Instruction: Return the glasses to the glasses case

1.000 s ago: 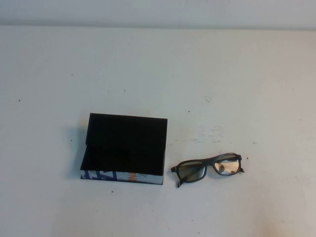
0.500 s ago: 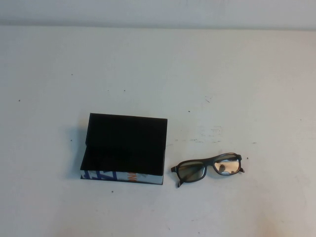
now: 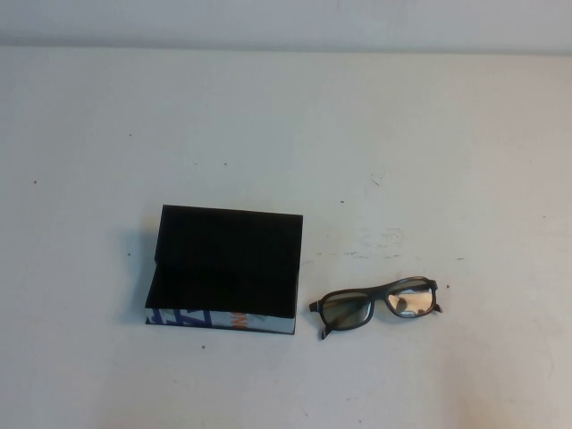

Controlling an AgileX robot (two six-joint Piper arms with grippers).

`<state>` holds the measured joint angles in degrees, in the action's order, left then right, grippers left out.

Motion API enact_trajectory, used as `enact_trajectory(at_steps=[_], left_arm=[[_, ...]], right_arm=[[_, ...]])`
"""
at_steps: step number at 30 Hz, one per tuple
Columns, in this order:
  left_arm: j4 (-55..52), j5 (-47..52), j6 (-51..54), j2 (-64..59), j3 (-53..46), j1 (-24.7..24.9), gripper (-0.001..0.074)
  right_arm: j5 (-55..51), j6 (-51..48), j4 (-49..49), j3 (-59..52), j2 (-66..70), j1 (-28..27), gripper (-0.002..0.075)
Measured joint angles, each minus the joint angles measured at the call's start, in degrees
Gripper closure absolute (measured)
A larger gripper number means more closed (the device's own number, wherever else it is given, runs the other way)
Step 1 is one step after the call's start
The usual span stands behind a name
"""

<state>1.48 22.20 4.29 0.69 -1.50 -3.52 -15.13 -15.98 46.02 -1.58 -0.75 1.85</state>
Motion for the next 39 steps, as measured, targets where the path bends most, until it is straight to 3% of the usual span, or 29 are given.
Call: enact_trajectory(at_steps=[6, 15, 29, 39], left_arm=[[0.0, 0.0, 0.0, 0.0, 0.0, 0.0, 0.0738], [0.0, 0.0, 0.0, 0.0, 0.0, 0.0, 0.0738], [0.0, 0.0, 0.0, 0.0, 0.0, 0.0, 0.0738], [0.0, 0.0, 0.0, 0.0, 0.0, 0.0, 0.0738]], right_arm=[[5.5, 0.0, 17.0, 0.0, 0.0, 0.0, 0.0737], [3.4, -1.2, 22.5, 1.9, 0.5, 0.0, 0.0737], [-29.1, -8.9, 4.5, 27.4, 35.5, 0.0, 0.0737], [-35.2, -13.8, -4.4, 36.3, 50.7, 0.0, 0.0737]])
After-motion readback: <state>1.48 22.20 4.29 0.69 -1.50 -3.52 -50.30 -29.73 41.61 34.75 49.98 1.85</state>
